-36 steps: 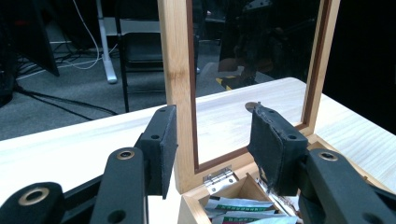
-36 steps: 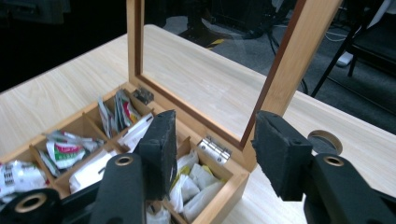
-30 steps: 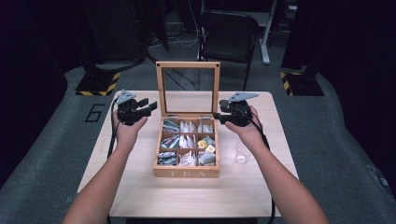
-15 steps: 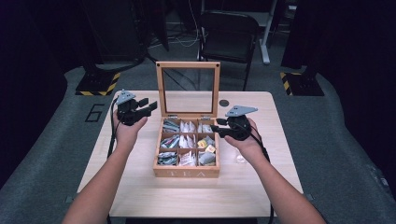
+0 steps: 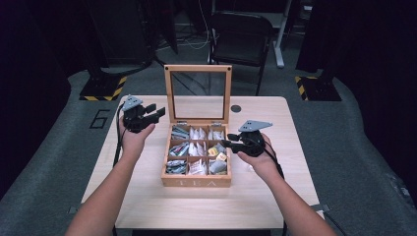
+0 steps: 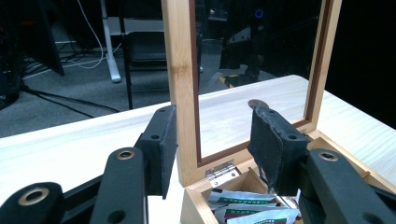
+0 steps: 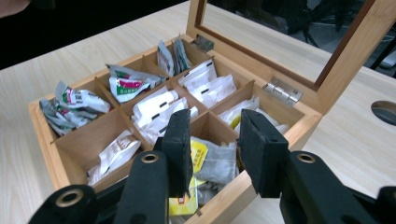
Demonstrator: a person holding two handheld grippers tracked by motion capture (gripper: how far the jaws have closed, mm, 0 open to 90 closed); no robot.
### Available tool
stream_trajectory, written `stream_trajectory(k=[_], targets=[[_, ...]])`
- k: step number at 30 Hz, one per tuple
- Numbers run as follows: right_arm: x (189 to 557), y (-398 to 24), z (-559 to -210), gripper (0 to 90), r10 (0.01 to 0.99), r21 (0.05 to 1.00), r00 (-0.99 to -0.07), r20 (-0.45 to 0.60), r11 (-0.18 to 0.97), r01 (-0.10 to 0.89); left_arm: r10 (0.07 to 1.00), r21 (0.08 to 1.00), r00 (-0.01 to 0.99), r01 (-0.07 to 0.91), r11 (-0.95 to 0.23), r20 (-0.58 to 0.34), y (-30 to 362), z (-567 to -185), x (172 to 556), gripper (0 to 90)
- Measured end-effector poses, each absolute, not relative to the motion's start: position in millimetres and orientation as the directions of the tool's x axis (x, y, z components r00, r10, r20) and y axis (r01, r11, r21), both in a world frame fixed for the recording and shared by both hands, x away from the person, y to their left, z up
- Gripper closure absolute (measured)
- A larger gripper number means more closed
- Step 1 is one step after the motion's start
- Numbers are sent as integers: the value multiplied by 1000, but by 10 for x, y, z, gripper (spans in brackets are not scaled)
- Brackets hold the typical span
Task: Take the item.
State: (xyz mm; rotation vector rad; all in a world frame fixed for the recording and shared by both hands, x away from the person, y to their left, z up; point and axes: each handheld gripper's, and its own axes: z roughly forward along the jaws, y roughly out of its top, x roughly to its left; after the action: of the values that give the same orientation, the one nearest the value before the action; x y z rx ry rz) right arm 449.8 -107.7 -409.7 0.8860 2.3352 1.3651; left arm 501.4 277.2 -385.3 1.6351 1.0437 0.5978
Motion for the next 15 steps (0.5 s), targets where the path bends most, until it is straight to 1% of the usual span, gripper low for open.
stream_trajectory(k=[5, 15], targets=[[4463, -1094, -4134, 646, 635, 862, -769, 73, 347, 369, 864, 940, 489, 335, -56, -122, 2778, -3858, 5016, 515], [4337, -1128, -4229, 681, 628, 868, -774, 86, 334, 368, 865, 941, 488, 333, -59, -118, 2775, -3855, 5012, 513]])
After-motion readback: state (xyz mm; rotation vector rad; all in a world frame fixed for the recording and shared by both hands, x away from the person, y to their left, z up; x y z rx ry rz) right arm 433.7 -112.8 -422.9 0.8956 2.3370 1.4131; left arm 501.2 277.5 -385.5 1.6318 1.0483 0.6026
